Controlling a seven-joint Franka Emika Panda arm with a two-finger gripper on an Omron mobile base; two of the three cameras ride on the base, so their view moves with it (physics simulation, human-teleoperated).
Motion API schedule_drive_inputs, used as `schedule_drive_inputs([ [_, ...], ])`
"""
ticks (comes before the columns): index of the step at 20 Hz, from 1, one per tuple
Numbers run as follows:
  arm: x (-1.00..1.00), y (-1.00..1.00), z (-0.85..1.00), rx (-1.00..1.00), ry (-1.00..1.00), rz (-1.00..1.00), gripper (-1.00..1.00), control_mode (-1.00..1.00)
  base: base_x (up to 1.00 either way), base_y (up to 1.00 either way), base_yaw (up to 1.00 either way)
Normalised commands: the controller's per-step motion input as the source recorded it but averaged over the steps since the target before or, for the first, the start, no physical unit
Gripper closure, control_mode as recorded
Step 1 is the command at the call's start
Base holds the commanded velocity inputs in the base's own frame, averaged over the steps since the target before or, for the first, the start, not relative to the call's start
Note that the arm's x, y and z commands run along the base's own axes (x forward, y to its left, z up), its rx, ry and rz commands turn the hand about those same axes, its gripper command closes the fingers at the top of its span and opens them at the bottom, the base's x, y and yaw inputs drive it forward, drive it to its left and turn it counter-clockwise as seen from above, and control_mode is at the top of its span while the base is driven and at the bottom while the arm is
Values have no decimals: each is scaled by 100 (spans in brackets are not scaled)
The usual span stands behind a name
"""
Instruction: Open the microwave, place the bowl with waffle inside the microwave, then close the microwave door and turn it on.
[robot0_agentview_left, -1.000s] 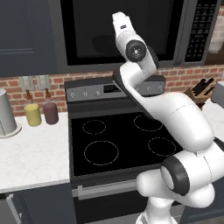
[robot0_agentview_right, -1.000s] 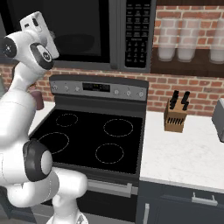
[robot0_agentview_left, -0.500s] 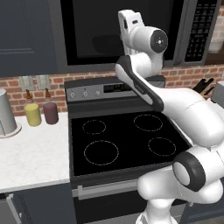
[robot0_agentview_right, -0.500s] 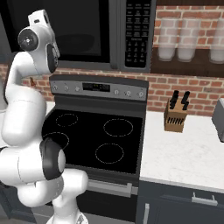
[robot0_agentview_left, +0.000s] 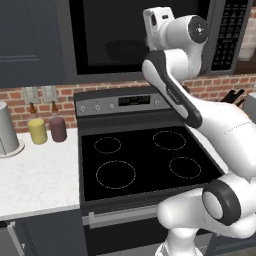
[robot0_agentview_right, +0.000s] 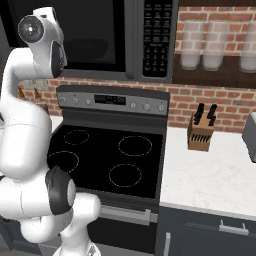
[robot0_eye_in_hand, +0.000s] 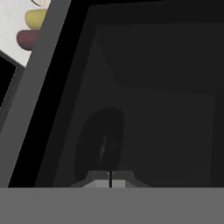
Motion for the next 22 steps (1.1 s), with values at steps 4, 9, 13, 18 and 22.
schedule_drive_inputs([
  [4,-94,-59,0,0,0,4,100,-100,0,0,0],
  [9,-100,-73,0,4,0,9,100,-100,0,0,0],
  [13,-100,-82,0,14,1,15,100,-100,0,0,0],
  [18,-72,-85,0,20,6,15,100,-100,0,0,0],
  [22,-2,-66,0,14,0,12,100,-100,0,0,0],
])
